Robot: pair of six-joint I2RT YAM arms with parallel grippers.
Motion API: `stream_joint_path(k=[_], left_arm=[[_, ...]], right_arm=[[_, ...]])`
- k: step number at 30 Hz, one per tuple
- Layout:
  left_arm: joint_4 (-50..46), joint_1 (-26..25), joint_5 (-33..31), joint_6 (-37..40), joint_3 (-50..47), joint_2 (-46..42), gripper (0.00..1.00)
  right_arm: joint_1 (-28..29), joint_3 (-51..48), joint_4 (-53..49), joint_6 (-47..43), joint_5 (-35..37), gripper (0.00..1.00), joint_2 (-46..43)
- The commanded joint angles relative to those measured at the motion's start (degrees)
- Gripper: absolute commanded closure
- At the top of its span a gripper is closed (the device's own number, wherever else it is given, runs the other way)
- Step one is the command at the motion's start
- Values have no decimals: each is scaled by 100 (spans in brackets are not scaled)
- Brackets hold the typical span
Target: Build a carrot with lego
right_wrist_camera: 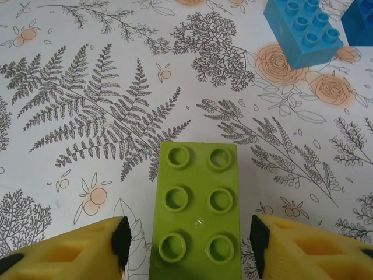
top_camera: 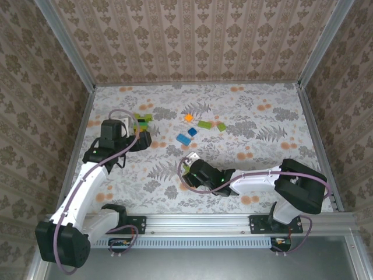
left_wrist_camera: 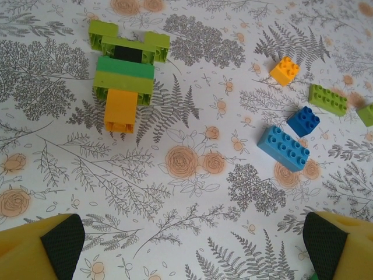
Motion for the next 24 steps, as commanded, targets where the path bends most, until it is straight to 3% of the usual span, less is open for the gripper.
stream_joint_path(k=[1,9,13,18,24], left_arm=[[239,-105,-236,-108,-131,-337,0],[145,-556,-380,-339,-803,-1168,0],[13,-1171,-570,-385,-1280,-1854,0],[-321,-2314,-1031,-349,-1882,-2913,0],[-567,-3262,-1331,-511,-2174,-3137,0]], right_arm=[[-17,-95,9,-30,33,37,-264],[-86,-14,-671,-357,329,31,-1747],[-676,541,-1546,-303,211,28,-1994],[-1612,1925,-2967,-357,-630,28,-1047],[-1737,4778,-5183,-1606,-1311,30,1485]])
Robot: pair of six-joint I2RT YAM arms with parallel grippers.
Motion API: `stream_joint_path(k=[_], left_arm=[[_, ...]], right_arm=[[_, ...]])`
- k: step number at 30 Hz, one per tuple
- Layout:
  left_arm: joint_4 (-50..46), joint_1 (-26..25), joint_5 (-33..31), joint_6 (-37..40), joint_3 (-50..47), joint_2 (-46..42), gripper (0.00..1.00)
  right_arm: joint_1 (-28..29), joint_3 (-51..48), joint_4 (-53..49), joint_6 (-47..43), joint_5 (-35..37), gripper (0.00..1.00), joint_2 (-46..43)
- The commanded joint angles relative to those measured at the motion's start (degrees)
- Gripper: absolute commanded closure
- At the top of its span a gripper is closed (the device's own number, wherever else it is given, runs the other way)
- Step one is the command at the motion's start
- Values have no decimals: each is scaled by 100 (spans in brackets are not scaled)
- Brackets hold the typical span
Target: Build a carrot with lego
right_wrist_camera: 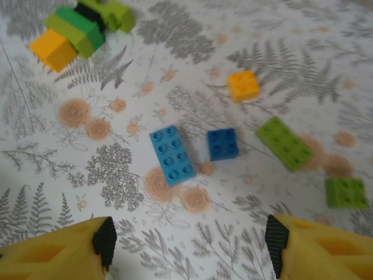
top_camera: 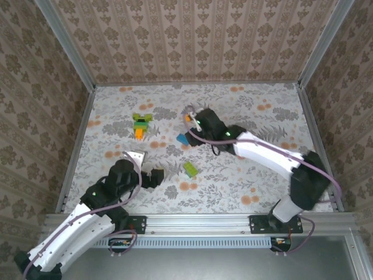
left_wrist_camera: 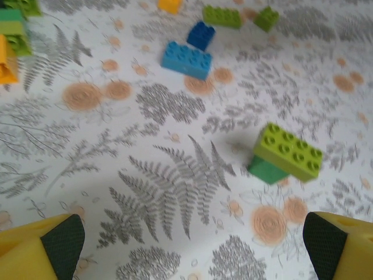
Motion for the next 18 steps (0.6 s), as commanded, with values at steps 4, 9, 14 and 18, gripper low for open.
stream_joint_path(k=[4,9,14,18], left_arm=[[-131,-583,-301,-49,-131,-34,0],[40,-875,-412,26,-198,115,1],[102,-971,-511,51,-214,196,0],[102,-975,-546,52,-216,210,1]], right_arm=[[-28,2948,-2970,-1418,-526,32,2333],[-170,4618,-3861,-1731,-955,33,3555],[-397,5223,-4114,-1758,-1226,34,4196],[-497,5278,-4156,-1801,-1336,35,4394]])
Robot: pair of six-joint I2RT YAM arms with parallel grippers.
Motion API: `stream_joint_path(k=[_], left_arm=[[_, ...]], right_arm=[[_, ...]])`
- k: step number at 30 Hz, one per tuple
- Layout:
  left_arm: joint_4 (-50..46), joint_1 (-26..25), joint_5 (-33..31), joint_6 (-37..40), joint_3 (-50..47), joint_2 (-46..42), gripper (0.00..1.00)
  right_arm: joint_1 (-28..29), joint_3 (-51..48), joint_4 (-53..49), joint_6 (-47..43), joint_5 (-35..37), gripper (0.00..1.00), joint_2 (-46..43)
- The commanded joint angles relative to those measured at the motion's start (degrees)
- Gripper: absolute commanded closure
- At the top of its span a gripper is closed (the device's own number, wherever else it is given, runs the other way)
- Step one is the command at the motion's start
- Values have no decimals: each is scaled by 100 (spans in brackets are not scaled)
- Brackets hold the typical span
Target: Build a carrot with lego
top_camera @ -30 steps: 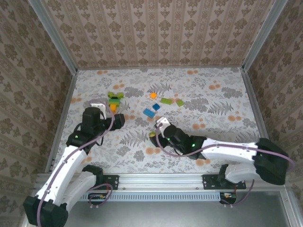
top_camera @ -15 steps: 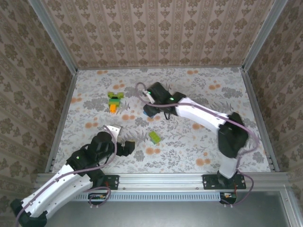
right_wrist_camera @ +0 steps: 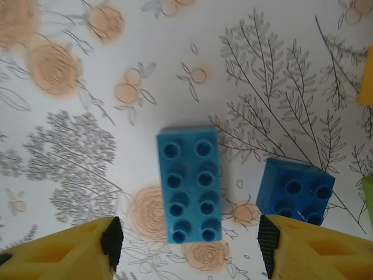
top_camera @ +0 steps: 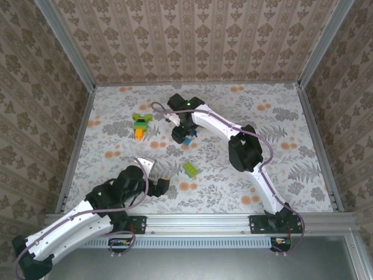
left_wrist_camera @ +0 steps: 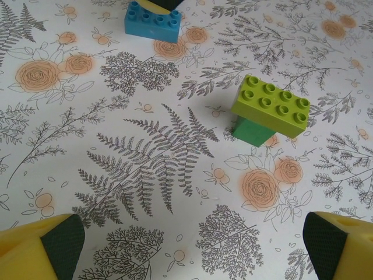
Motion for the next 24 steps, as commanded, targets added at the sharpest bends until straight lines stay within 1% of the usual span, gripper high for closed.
stream_joint_path(k=[1,7,16,24], left_arm=[[93,-63,-162,63,-37,17,0],[107,-58,-194,67,-16,117,0],[115,-65,-194,70,-8,115,0],[123,-72,-194,69,-17,102,0]], right_arm=[[-71,190,-464,-183,-287,35,176],[-78,214,-435,-246,-423,35,297],[-69,589,-453,-166,-615,34,594],[-53,852,-543,-117,-641,39,857]])
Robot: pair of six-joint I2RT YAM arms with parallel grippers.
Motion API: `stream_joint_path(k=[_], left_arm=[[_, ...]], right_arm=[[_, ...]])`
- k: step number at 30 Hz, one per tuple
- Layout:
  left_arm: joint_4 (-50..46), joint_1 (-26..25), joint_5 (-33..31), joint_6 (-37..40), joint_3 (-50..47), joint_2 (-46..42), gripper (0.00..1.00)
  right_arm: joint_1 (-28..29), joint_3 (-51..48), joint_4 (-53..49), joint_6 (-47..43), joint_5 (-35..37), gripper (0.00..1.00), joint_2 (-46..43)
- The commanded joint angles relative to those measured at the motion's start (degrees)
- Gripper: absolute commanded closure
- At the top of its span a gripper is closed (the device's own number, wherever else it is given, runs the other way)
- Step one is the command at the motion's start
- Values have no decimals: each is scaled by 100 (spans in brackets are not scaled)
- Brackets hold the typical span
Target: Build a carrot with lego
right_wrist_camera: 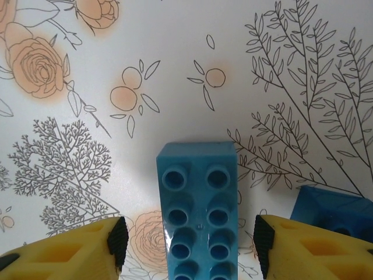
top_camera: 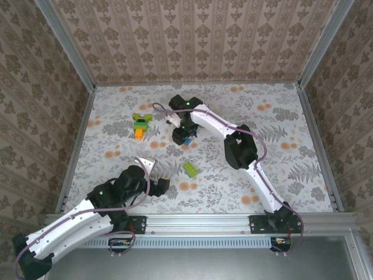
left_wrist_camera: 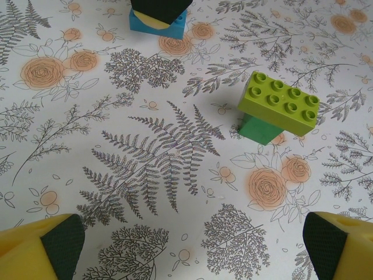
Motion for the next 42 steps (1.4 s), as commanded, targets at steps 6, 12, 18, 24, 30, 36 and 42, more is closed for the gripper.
stream_joint_path(k=[6,12,18,24,30,36,42], left_arm=[[130,-46,-88,77,-17,-8,0],[137,-55,-100,79,-28,-1,0],[148,-60,-98,77,-26,4,0],[157,-60,-104,77,-35,6,0],[157,-62,-113,75,-35,0,0],[161,-68,-113,77,-35,3,0],[151,-79,-128,63,-44,0,0]], right_arm=[[43,312,-316,-35,-104,43,314],[43,330,-339,-33,-94,51,332],[45,312,-435,-61,-11,52,390],[52,277,-386,-5,-59,63,352],[47,142,-299,152,-138,69,12],[65,-417,-188,578,146,71,-883],[82,-1438,-20,1408,123,71,-2004]])
